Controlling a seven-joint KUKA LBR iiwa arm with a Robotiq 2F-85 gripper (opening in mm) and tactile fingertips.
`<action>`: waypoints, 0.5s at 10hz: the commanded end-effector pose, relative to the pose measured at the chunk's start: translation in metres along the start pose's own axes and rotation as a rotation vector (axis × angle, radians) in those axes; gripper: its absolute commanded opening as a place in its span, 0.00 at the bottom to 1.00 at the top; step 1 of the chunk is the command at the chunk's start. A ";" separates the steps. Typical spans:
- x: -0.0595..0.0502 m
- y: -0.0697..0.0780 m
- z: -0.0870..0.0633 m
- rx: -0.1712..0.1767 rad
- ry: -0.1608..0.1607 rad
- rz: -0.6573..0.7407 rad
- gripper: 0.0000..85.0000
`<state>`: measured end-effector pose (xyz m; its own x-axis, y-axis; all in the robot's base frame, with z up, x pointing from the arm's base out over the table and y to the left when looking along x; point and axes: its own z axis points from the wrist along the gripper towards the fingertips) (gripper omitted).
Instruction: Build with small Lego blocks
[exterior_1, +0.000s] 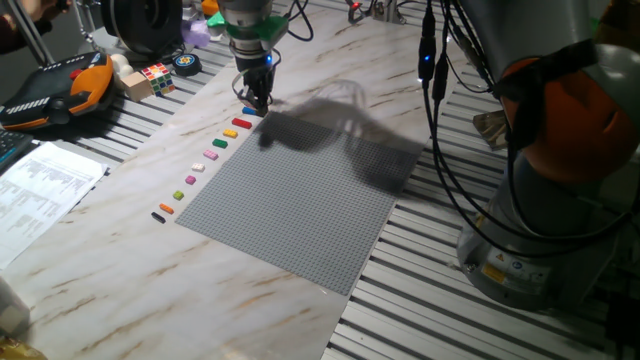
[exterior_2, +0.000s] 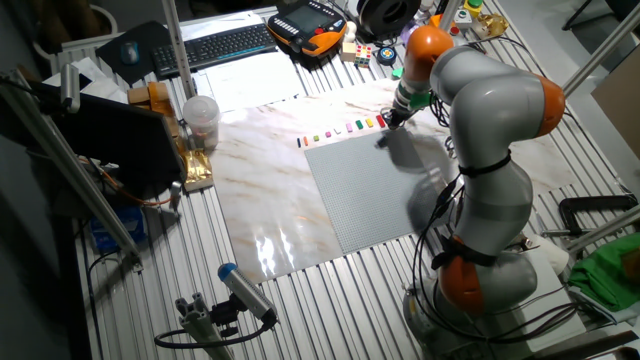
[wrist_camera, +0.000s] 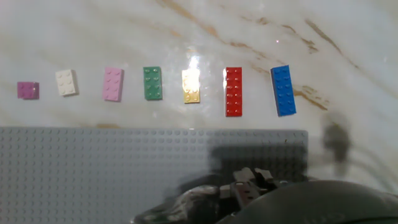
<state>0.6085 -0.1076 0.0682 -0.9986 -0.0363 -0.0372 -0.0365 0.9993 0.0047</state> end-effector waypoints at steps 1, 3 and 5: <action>0.000 0.000 0.000 0.001 0.003 0.011 0.01; 0.000 0.000 0.000 -0.011 0.021 0.026 0.01; 0.000 0.000 0.000 -0.008 0.013 -0.005 0.01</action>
<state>0.6086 -0.1076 0.0682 -0.9987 -0.0437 -0.0271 -0.0440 0.9990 0.0089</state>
